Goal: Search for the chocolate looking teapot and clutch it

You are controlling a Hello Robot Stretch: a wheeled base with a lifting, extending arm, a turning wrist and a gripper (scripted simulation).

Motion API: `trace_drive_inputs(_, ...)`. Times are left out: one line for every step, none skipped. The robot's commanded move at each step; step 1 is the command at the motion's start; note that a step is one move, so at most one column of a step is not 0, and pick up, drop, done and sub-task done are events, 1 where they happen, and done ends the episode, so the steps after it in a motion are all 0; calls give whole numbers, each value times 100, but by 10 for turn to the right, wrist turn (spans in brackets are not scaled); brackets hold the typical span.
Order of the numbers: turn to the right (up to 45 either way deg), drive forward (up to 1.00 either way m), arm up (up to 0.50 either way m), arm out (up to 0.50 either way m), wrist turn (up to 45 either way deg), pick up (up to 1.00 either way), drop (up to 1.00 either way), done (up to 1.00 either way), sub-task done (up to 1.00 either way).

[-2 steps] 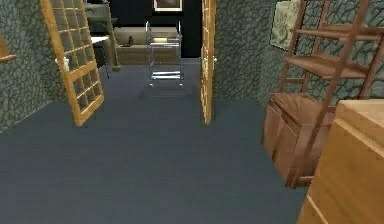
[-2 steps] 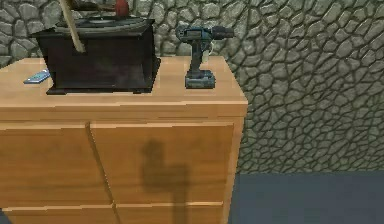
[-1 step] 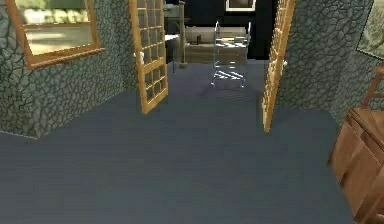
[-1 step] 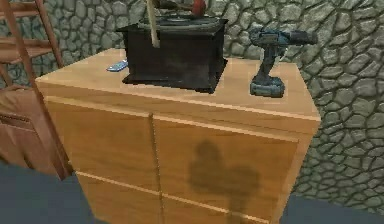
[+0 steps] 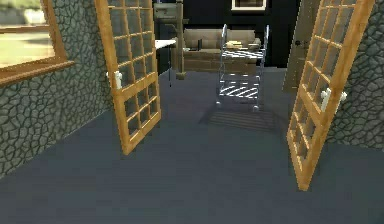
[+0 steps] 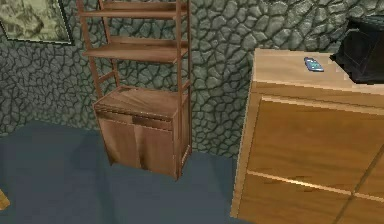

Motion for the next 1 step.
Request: trace_drive_inputs(-30,0,0,0,0,0,0,0,0)
